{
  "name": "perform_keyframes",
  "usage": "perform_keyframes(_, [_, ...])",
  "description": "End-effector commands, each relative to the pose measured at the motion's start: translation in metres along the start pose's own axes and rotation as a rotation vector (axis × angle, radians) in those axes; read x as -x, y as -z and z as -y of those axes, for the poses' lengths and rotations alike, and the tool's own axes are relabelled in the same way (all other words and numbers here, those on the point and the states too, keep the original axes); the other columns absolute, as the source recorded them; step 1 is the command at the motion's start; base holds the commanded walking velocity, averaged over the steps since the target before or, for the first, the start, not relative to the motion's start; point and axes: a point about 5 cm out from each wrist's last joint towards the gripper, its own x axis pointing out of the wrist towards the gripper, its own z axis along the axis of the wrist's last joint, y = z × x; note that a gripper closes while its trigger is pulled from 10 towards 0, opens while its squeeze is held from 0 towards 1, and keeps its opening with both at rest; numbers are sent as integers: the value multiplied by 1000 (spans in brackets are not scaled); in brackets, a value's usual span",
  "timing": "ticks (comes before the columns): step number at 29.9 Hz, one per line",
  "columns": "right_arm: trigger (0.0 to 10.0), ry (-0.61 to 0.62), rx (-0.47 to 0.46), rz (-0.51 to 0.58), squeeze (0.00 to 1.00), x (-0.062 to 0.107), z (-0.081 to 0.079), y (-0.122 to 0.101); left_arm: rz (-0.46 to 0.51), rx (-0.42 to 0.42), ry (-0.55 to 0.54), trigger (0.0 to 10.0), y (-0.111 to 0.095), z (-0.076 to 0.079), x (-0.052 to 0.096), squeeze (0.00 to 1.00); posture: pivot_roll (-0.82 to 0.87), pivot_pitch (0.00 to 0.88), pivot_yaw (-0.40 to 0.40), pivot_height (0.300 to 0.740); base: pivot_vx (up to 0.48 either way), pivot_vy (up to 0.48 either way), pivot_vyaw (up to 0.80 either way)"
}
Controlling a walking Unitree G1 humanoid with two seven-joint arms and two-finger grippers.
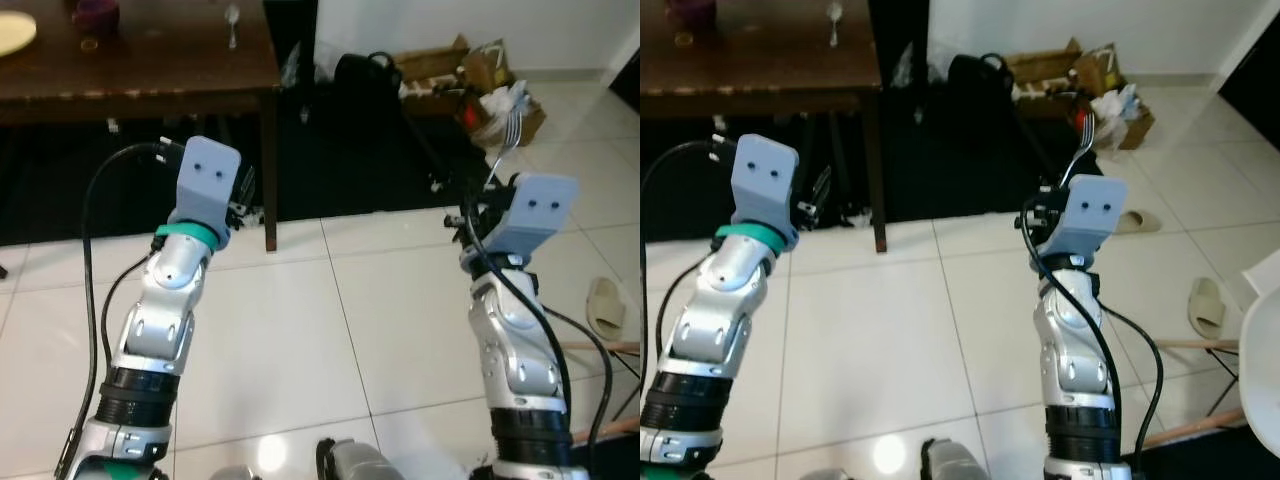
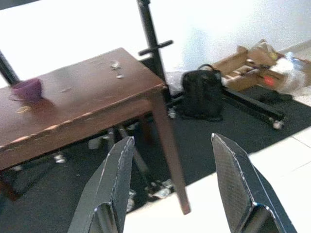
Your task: Setting the table
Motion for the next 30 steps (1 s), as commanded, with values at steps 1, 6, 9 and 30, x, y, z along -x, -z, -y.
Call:
perform_keyframes(1, [10000,-76,-21,51,0,-2,-13,-10,-12,-21,-55,10000,3,-6,-1,0,60,20,23,740,480,0,0])
perform_keyframes(6, [10000,-143,-33,75,0,-3,-24,-15,4,-38,-81,10000,1,-9,-2,0,62,17,22,740,480,0,0])
perform_keyframes(9, [10000,-163,-36,81,0,-4,-28,-16,9,-40,-86,10000,1,-10,-2,0,62,16,22,740,480,0,0])
perform_keyframes(30, [10000,-119,-29,70,0,-8,-25,-13,24,-39,-79,10000,0,-7,-3,0,67,0,25,740,480,0,0])
